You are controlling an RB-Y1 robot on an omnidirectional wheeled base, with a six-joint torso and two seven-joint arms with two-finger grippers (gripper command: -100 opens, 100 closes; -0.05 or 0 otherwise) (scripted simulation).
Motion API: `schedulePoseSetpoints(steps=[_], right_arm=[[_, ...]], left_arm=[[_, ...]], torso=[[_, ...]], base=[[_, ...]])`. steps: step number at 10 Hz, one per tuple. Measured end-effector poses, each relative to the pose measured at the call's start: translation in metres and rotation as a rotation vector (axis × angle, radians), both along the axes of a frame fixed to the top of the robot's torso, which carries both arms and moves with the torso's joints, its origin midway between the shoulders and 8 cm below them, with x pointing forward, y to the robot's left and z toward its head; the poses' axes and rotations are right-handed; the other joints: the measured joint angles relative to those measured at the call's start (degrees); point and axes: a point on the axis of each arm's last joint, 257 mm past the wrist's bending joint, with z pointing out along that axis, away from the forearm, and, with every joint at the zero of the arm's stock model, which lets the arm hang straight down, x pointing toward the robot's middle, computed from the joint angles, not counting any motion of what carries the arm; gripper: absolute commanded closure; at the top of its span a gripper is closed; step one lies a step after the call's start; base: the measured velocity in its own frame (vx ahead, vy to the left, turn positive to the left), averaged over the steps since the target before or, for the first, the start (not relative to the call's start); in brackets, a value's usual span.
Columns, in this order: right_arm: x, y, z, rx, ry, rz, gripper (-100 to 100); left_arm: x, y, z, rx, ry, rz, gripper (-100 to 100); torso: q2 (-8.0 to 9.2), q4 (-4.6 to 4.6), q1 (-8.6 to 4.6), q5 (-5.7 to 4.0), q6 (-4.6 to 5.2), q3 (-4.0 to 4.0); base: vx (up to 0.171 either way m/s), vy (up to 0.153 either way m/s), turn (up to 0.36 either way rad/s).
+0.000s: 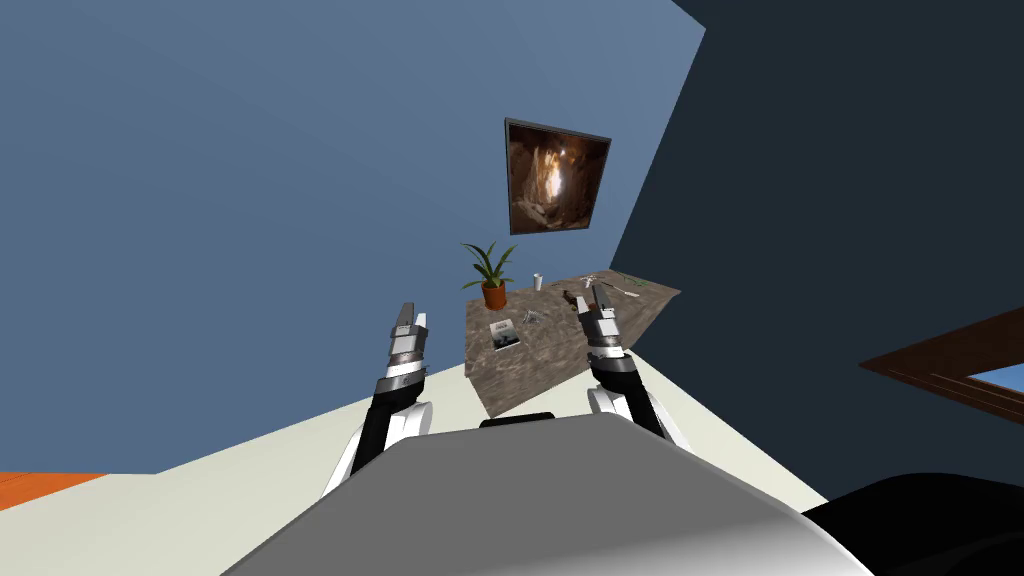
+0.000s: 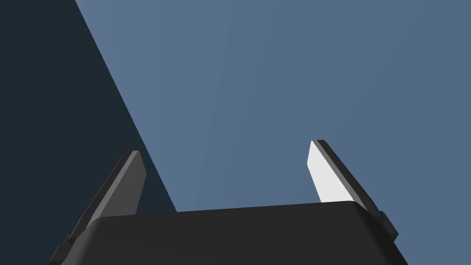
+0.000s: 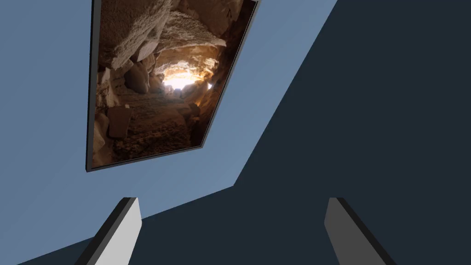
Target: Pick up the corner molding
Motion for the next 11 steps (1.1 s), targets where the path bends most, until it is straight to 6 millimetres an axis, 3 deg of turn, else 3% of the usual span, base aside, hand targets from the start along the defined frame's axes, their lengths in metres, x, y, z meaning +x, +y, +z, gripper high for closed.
schedulePoseSetpoints(steps=[3, 6, 9, 11], right_arm=[[0.003, -0.001, -0.020, -0.047, 0.061, 0.016, -100], [0.005, -0.011, -0.058, -0.097, 0.170, 0.022, -100], [-0.004, -0.023, -0.123, -0.144, 0.329, 0.015, -100], [-0.016, -0.043, -0.158, -0.181, 0.442, 0.007, -100]], left_arm=[[0.000, 0.000, 0.000, 0.000, 0.000, 0.000, 0], [0.000, 0.000, 0.000, 0.000, 0.000, 0.000, 0], [0.000, 0.000, 0.000, 0.000, 0.000, 0.000, 0], [0.000, 0.000, 0.000, 0.000, 0.000, 0.000, 0]], torso=[[0.10, 0.02, -0.41, -0.09, 0.00, 0.05], [0.10, 0.02, -0.73, -0.17, -0.01, 0.05], [0.39, 0.08, -0.80, -0.19, 0.01, 0.22], [0.36, 0.08, -0.78, -0.18, -0.02, 0.21]], base=[[-0.025, -0.110, 0.044], [-0.032, -0.186, 0.117], [-0.100, -0.201, 0.164], [-0.110, -0.191, 0.270]])
